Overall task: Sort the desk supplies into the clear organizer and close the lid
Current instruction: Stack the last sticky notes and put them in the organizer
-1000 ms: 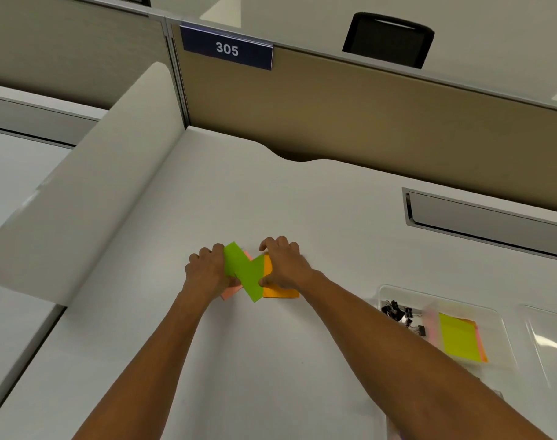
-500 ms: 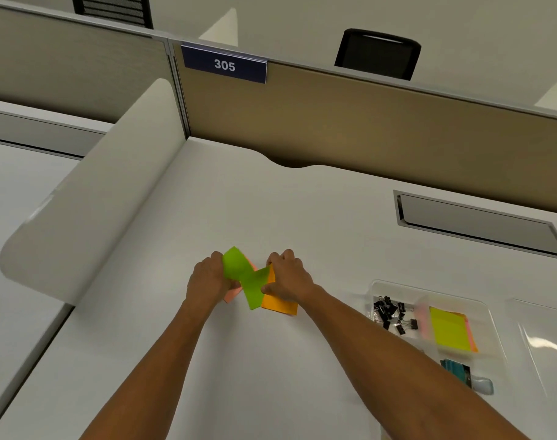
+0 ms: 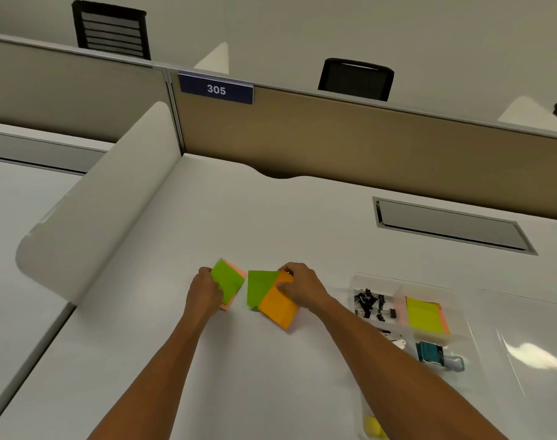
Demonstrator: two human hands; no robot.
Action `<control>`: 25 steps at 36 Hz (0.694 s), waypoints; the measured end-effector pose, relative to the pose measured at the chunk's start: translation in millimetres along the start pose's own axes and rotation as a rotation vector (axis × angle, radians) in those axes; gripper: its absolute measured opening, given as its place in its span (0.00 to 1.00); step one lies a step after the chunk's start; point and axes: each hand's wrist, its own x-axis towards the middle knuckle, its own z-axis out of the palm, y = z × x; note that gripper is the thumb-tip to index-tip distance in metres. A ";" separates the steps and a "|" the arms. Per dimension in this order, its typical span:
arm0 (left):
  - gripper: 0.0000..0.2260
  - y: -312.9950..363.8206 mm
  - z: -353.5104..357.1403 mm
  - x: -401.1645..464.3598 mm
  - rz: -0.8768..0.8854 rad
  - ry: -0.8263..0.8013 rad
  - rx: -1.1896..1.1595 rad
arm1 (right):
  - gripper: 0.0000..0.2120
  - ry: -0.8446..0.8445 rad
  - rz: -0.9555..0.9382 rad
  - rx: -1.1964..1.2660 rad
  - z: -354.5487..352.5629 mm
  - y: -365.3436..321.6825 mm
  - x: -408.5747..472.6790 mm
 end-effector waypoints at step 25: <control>0.11 46.7 27.1 -74.9 0.062 -0.008 -0.435 | 0.11 0.204 0.035 0.524 -52.9 74.8 -91.1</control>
